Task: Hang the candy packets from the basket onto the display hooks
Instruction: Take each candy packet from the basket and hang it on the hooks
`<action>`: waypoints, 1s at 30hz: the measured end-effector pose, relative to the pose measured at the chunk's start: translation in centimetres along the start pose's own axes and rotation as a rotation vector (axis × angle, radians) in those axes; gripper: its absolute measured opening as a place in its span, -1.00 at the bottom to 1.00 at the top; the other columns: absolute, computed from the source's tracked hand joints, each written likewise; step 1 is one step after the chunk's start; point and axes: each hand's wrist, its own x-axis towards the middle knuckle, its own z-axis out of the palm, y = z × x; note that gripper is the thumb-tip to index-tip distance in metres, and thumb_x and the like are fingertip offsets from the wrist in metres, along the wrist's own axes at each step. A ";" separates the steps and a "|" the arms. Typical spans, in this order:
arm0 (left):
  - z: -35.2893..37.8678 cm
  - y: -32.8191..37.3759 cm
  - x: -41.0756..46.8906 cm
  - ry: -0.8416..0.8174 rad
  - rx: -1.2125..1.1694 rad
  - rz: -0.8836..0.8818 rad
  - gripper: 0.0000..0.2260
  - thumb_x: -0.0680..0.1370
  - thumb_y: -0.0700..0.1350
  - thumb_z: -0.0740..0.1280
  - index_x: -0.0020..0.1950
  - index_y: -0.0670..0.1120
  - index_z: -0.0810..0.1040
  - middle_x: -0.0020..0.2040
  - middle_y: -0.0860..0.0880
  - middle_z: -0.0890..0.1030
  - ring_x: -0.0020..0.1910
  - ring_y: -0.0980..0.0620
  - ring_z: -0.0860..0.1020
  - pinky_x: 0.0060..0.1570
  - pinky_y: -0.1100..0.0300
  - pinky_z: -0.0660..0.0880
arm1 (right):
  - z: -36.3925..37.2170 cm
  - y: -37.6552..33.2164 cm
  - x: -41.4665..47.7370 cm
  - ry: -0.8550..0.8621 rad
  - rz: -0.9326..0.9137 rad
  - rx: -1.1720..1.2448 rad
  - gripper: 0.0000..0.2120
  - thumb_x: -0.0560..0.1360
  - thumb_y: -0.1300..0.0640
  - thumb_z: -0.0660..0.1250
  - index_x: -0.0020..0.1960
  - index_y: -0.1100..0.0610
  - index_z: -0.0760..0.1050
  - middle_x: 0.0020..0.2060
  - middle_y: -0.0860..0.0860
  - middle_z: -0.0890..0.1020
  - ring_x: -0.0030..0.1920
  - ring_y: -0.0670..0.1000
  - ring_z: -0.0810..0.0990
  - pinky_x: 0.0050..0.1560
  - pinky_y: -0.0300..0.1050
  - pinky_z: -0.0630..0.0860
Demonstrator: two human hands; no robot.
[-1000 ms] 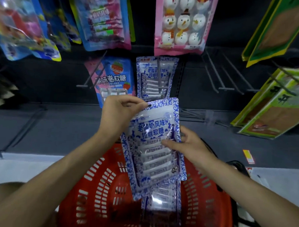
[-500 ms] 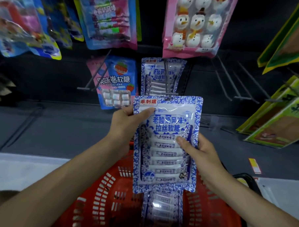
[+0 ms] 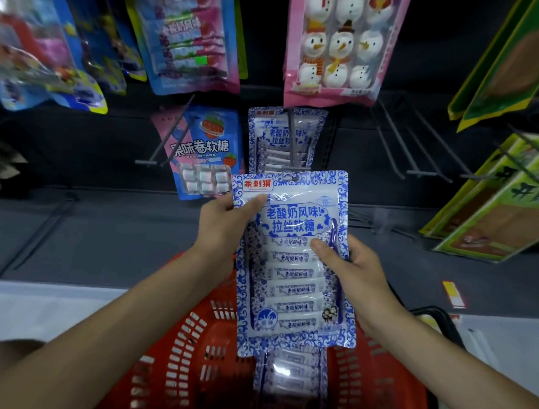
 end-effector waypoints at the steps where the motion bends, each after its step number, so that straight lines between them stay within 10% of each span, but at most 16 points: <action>1: 0.0 0.0 0.0 -0.004 -0.002 0.008 -0.69 0.57 0.01 0.51 0.16 -0.20 0.68 0.10 -0.13 0.73 0.10 -0.16 0.68 0.18 -0.10 0.59 | 0.1 0.0 -0.1 0.004 -0.008 0.000 -0.80 0.57 0.13 0.46 0.19 0.11 0.67 0.03 -0.03 0.78 0.07 -0.02 0.75 0.05 -0.17 0.67; 5: 0.0 0.0 0.1 -0.005 0.017 -0.010 -0.71 0.58 0.06 0.50 0.09 -0.16 0.65 -0.05 0.00 0.63 -0.08 0.00 0.59 -0.06 0.25 0.45 | 0.2 -0.4 -0.6 0.026 -0.020 -0.003 -0.80 0.57 0.09 0.47 0.19 0.06 0.67 0.03 -0.07 0.78 0.07 -0.05 0.75 0.11 -0.08 0.64; 14: 0.6 1.0 -0.3 -0.007 -0.053 -0.111 -0.56 0.60 0.03 0.46 0.42 -0.12 0.52 0.56 0.00 0.42 0.58 -0.08 0.34 0.60 -0.20 0.18 | 0.6 -1.0 -0.4 0.098 -0.045 -0.036 -0.87 0.55 0.09 0.51 0.08 0.07 0.72 -0.09 -0.14 0.78 -0.06 -0.19 0.74 -0.16 -0.43 0.57; 26: -0.6 -0.7 -0.7 -0.121 0.141 -0.056 -0.85 0.62 -0.10 0.42 0.11 0.04 0.48 0.08 -0.01 0.62 0.06 -0.01 0.61 0.25 -0.08 0.51 | 1.8 -2.3 1.6 0.153 0.043 0.047 -0.88 0.50 0.14 0.56 0.00 0.15 0.72 -0.19 -0.02 0.78 -0.27 -0.16 0.74 -0.39 -0.37 0.55; 30: -0.7 -1.3 -0.3 -0.084 0.201 0.068 -0.65 0.64 -0.14 0.41 0.40 0.00 0.42 0.21 -0.01 0.64 0.15 -0.02 0.65 0.24 -0.08 0.58 | 2.2 -2.2 2.2 0.135 0.052 -0.052 -0.83 0.53 0.02 0.54 0.05 0.09 0.72 -0.08 -0.04 0.79 -0.05 -0.02 0.77 0.03 -0.05 0.70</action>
